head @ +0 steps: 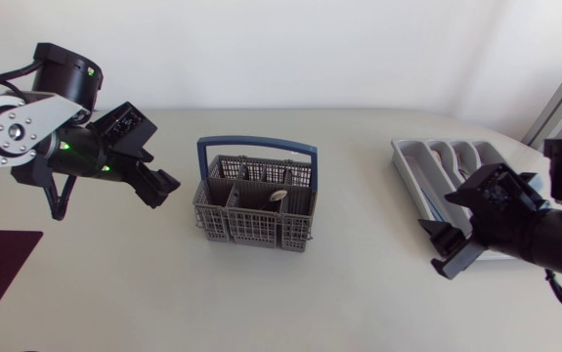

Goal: Sort the cutlery from the basket into the organizer compartments.

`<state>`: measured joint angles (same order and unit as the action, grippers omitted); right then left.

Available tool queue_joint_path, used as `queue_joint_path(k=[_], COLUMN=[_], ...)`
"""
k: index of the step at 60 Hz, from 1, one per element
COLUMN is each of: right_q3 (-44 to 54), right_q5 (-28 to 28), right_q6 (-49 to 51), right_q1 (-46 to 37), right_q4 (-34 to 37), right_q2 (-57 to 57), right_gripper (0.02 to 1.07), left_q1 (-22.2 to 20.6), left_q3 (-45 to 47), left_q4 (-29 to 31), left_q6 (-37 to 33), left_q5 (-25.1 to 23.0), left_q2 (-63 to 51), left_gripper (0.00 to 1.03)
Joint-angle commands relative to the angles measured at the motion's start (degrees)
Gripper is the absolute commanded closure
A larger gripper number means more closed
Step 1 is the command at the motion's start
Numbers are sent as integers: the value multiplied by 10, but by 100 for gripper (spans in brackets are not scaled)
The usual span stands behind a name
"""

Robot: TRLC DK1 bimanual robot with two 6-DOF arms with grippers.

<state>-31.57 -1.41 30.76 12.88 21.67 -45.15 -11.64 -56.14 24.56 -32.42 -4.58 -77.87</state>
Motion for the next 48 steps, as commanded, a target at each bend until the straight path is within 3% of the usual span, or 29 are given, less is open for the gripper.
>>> queue_joint_path(k=[1, 16, 30, 48], right_q3=[-18, -34, -48, -73], right_q5=[7, -10, -37, -37], right_q6=[-69, -137, -153, -171], right_q1=[62, 159, 176, 155], right_q4=[5, -55, -95, -108], right_q2=[-18, -139, -223, -252], right_gripper=[33, 33, 33, 33], left_q1=[10, -14, -42, -90], left_q3=[6, -8, -13, -18], left_q4=[-7, -8, -12, -14], left_q6=[-14, -16, -11, 1], left_q5=[-10, -12, -22, -22], left_q2=[-48, -134, -146, -147], left_gripper=[12, 12, 12, 12])
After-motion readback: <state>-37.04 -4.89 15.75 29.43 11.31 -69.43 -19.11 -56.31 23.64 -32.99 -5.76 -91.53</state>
